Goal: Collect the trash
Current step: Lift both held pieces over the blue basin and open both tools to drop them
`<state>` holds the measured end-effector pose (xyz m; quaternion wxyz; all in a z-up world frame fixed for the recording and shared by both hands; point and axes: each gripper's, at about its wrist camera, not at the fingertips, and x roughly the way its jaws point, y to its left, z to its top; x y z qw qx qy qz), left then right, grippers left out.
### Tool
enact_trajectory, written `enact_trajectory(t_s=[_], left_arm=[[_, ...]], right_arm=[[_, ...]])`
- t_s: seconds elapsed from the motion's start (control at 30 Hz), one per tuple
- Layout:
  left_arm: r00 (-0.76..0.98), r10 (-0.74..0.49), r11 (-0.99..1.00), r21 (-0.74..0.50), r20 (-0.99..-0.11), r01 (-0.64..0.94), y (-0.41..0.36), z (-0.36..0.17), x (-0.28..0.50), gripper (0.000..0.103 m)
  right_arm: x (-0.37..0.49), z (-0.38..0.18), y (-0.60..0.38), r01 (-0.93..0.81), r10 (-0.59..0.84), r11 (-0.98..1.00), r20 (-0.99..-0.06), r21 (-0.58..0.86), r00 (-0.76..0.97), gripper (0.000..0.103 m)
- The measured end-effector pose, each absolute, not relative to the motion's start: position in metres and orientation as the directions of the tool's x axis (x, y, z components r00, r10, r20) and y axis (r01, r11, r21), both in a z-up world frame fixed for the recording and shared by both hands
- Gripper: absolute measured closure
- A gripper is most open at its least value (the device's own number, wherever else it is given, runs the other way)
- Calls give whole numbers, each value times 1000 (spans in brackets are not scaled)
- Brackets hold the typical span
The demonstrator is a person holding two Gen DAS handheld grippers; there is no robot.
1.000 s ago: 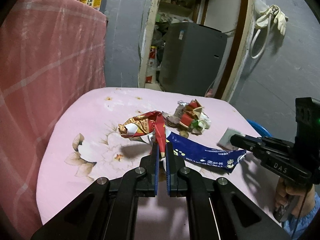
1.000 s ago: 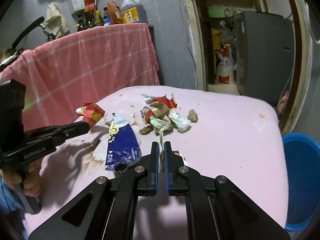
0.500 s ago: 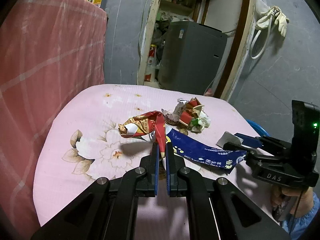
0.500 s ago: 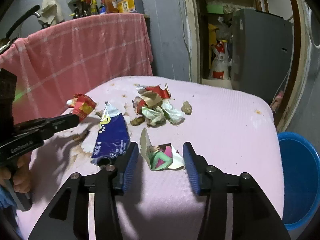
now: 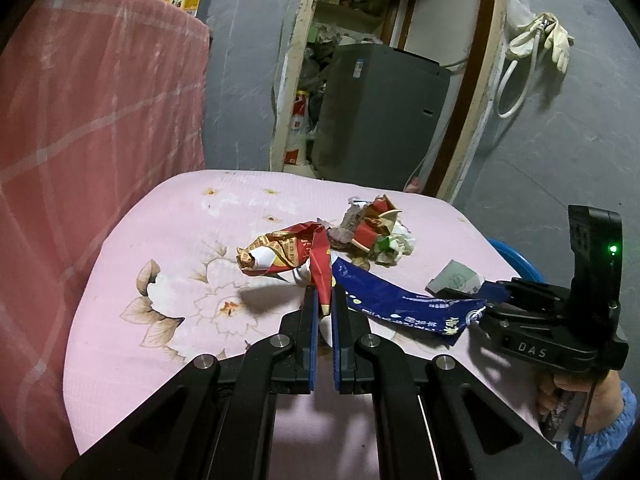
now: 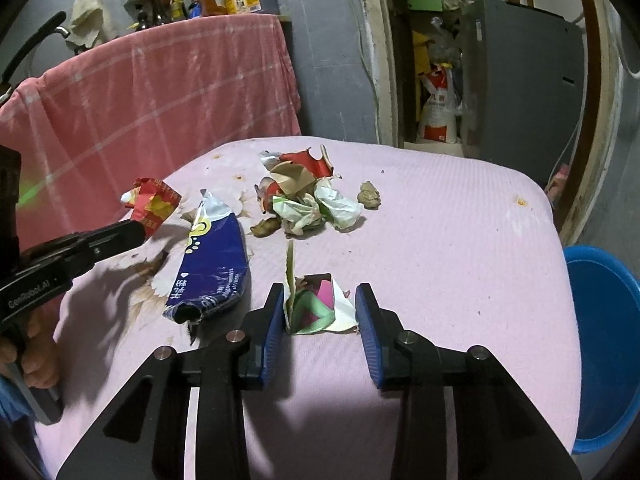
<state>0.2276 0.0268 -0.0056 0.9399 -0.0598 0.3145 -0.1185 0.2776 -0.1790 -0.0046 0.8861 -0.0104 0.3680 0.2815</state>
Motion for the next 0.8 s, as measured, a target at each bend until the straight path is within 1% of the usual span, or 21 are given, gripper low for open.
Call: enact_trajectory(t_s=[0.1, 0.23, 0.27, 0.4, 0.53, 0.67, 0.8], left_arm=[[784, -264, 964, -185, -562, 192, 24, -3, 225, 99], [802, -272, 961, -188, -532, 201, 17, 5, 225, 99], [809, -275, 960, -187, -520, 206, 15, 9, 226, 99], [834, -304, 951, -195, -461, 239, 0, 27, 227, 99], [851, -337, 941, -183, -402, 286, -24, 46, 228, 99], [850, -388, 921, -182, -357, 344, -54, 63, 232, 99], [836, -434, 900, -186, -336, 393, -84, 75, 240, 99]], right_arm=[[272, 4, -182, -505, 499, 843, -621, 186, 604, 70], [261, 27, -193, -491, 507, 852, -524, 183, 684, 70], [256, 36, -198, -485, 506, 856, -485, 181, 713, 70], [244, 64, -215, -453, 481, 876, -380, 168, 790, 70], [234, 86, -237, -414, 444, 896, -289, 161, 848, 70], [228, 103, -259, -363, 390, 920, -231, 151, 892, 70], [226, 113, -288, -299, 327, 941, -195, 161, 925, 70]])
